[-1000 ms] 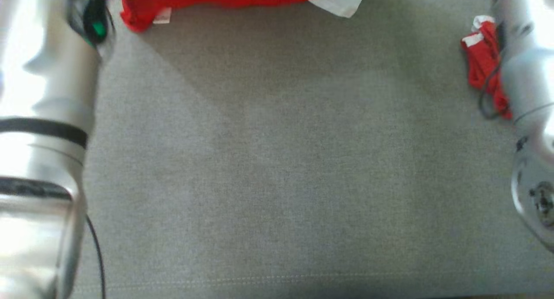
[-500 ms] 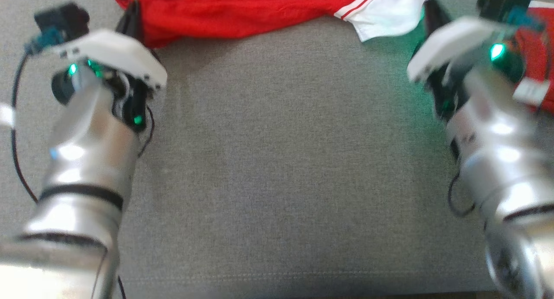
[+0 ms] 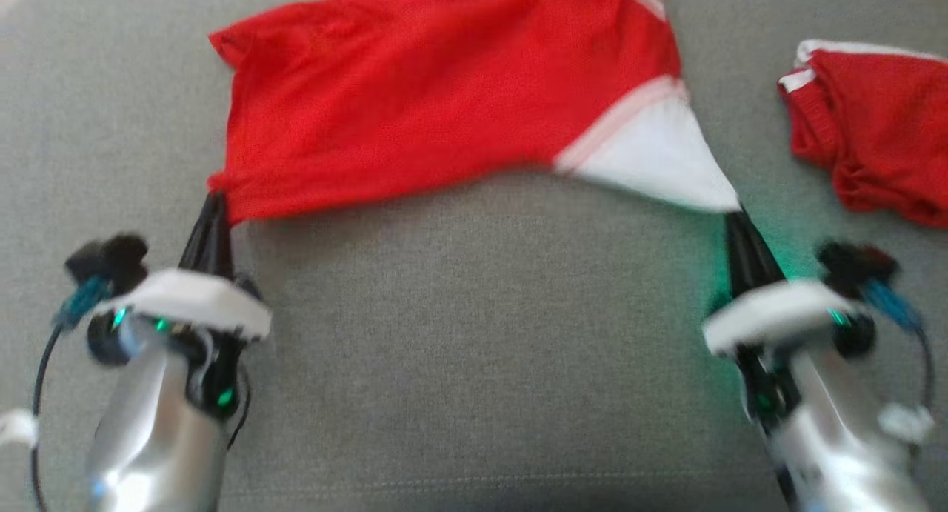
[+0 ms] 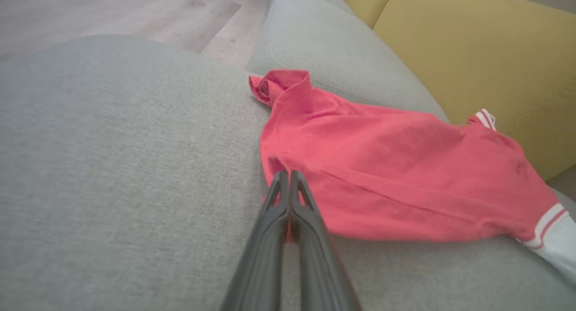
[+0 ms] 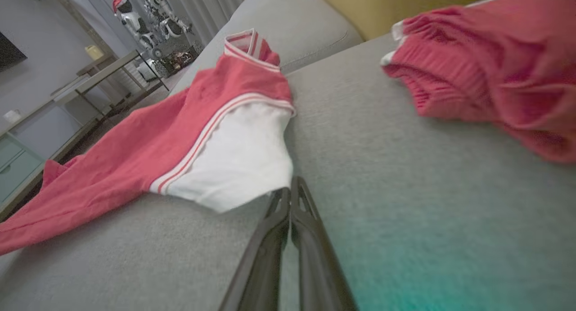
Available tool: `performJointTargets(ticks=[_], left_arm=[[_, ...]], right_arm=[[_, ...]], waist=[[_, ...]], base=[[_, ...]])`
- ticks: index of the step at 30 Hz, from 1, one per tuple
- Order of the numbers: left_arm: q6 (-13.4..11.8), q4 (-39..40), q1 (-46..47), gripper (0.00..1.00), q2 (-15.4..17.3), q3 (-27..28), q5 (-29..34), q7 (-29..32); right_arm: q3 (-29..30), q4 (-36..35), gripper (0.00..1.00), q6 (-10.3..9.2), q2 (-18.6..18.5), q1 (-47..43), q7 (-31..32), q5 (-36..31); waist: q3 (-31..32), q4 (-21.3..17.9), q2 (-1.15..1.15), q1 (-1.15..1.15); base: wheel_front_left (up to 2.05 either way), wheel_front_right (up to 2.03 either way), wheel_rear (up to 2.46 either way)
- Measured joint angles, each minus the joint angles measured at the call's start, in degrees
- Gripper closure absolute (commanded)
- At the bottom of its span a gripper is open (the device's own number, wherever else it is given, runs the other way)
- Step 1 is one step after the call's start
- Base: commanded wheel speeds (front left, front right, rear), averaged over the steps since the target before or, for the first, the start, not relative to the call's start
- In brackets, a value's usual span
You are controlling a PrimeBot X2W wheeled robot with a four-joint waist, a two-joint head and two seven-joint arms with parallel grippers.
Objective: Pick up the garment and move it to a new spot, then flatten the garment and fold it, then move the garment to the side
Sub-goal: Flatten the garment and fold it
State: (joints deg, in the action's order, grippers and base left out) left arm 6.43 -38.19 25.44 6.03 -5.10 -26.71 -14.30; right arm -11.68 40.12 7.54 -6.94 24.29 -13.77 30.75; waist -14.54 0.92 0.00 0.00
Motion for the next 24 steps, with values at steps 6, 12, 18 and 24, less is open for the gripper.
performJointTargets(ticks=[6,12,18,24], left_arm=[[-2.0,9.7,-10.7,1.00,2.3,2.0,1.0,0.1],[-5.3,23.0,-20.0,1.00,4.2,2.4,1.4,4.2],[-9.1,34.6,-30.1,1.00,5.5,4.5,1.4,8.7],[-11.6,42.2,-37.9,1.00,6.4,5.9,1.2,12.1]], right_arm=[[6.8,-23.3,1.00,0.00,0.1,-17.5,9.2,-3.6],[13.4,-47.8,1.00,0.00,3.7,-34.9,23.4,-6.5],[14.7,-60.3,1.00,0.00,4.7,-47.7,31.7,-3.9],[15.2,-63.4,1.00,0.00,4.8,-52.6,34.3,-1.7]], waist=[[3.6,-0.2,0.00,0.00],[6.7,0.1,0.00,0.00],[9.3,-0.4,0.00,0.00],[11.0,-1.5,0.00,0.00]], base=[[0.00,0.00,0.00],[0.00,0.00,0.00],[0.00,0.00,0.00],[0.00,0.00,0.00]])
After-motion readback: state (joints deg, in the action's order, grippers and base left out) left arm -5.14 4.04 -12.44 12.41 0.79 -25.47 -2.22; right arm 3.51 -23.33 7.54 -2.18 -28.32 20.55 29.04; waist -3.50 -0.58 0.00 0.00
